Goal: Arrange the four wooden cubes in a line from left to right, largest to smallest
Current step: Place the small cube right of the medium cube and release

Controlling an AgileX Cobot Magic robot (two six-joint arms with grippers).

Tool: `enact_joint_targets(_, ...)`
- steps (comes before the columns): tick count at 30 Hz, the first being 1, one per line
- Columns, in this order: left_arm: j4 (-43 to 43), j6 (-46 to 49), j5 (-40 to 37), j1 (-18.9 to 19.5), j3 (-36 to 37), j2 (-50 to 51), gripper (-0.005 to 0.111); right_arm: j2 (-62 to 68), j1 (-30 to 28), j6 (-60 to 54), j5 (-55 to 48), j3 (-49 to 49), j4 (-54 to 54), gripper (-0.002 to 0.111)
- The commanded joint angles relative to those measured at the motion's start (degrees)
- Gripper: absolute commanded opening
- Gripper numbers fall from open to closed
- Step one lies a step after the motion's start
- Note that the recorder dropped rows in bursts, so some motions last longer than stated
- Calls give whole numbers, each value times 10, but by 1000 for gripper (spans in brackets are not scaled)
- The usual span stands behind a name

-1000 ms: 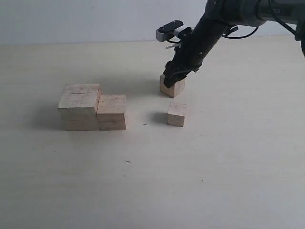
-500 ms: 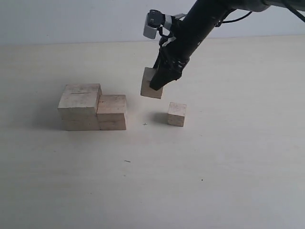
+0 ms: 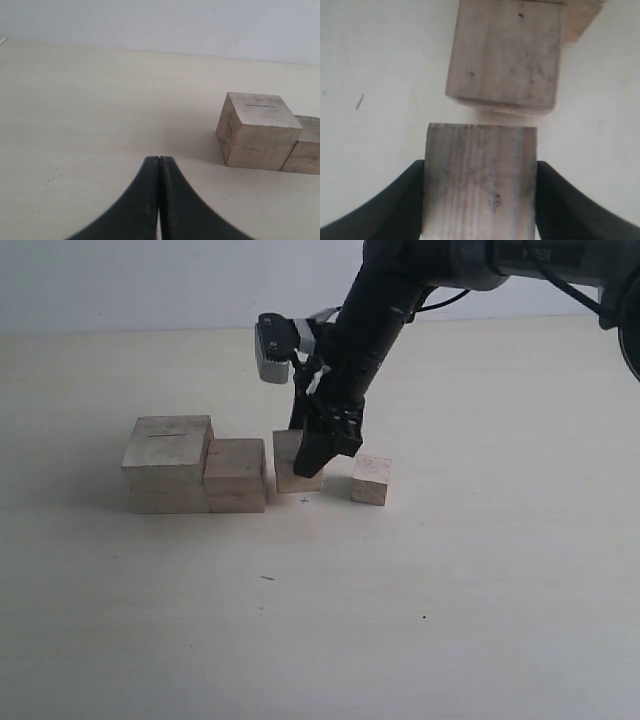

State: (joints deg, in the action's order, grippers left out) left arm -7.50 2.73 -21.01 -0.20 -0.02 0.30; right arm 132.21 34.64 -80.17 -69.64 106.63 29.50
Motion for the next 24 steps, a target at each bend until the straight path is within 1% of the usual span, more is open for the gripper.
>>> enact_joint_targets(1, -2, 0, 5, -4, 0, -3, 0, -4, 4, -5, 3, -34, -26, 0)
enact_joint_targets(7, -2, 0, 5, -4, 0, -3, 0, -4, 20, 8, 65, -44, -19, 0)
enact_joint_targets(24, -2, 0, 5, -4, 0, -3, 0, 17, 20, 37, 84, -44, 5, 0)
